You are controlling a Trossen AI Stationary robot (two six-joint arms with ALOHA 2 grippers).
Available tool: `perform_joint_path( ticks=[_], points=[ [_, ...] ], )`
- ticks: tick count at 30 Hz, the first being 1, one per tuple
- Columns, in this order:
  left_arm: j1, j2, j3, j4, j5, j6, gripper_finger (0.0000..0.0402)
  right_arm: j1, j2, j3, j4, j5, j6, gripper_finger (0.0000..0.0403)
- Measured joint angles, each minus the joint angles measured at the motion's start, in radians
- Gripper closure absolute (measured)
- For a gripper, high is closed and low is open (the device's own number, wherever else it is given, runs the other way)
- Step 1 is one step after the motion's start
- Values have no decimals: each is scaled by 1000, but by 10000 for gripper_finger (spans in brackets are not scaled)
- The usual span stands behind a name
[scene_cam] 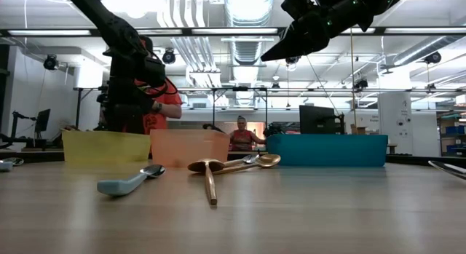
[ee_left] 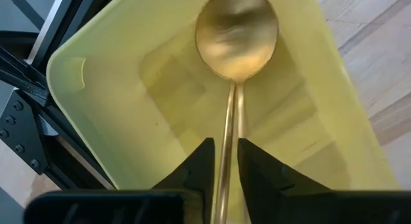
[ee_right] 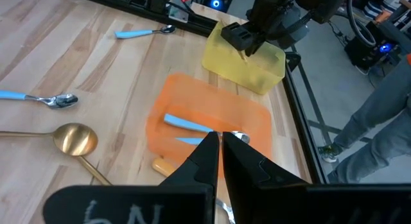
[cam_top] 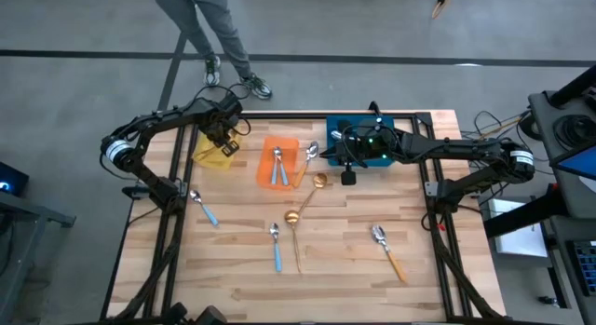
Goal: Sort silverware by color (type)
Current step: Put the gold spoon into the yellow bin, then put the yellow spoon into the blue bin
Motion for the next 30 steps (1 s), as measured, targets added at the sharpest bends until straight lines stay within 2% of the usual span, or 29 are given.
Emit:
perform_joint_path(
  ticks=[9,16,21,26,30],
  points=[
    [-6,-12,0,-18,0,-20,322,0,0,0,-2,0,0,390],
    [-44,-117,0,-25,1,-132,325,0,0,0,-1,0,23,390],
    [-153,-248,-21,51,1,-206,326,0,0,0,-1,1,125,390],
    [-321,-374,-84,198,3,-220,326,2,0,0,-19,1,361,390],
    [-447,-455,-144,323,2,-217,326,47,9,-16,-72,2,532,390]
  ],
)
